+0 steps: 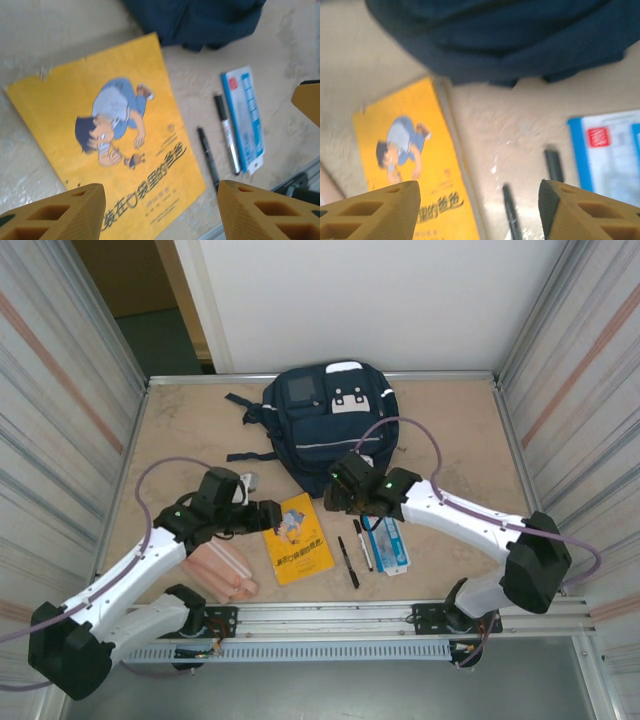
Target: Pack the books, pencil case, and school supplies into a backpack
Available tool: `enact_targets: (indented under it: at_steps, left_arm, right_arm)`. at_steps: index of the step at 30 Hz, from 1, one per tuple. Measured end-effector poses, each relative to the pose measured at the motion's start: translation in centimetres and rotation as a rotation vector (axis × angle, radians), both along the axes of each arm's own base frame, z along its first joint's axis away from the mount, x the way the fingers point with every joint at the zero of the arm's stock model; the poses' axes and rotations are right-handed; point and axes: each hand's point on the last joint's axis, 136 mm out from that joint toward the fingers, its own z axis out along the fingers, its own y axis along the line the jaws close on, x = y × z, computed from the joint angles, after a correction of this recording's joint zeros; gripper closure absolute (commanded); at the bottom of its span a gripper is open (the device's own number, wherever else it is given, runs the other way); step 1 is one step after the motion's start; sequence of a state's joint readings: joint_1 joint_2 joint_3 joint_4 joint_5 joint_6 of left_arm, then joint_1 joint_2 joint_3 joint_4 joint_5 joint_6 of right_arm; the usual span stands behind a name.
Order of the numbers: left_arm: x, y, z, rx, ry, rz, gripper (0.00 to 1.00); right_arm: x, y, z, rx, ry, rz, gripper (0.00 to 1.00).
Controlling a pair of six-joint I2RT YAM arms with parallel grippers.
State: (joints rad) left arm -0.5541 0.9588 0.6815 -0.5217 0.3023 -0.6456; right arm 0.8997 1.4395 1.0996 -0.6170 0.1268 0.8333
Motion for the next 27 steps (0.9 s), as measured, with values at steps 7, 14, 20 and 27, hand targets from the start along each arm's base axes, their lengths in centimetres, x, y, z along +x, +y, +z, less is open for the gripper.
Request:
enact_targets:
  at_steps: [7, 14, 20, 27]
  left_arm:
    - [-2.3, -0.1, -3.4, 0.071, 0.097, -0.033, 0.39]
    - [-3.3, 0.6, -7.9, 0.160, 0.238, 0.012, 0.38]
    - [-2.8, 0.5, -9.4, 0.191, 0.273, 0.078, 0.37]
    - [-2.7, 0.5, -11.2, 0.215, 0.291, 0.132, 0.36]
  right_arm:
    - [-4.3, 1.5, -4.2, -0.002, 0.175, 0.249, 0.55]
    - [-6.3, 3.2, -9.1, -0.019, 0.370, 0.382, 0.63]
    - [-4.6, 4.3, -11.6, -0.066, 0.365, 0.411, 0.68]
    - [-4.0, 5.3, -11.8, -0.022, 0.319, 0.415, 0.68]
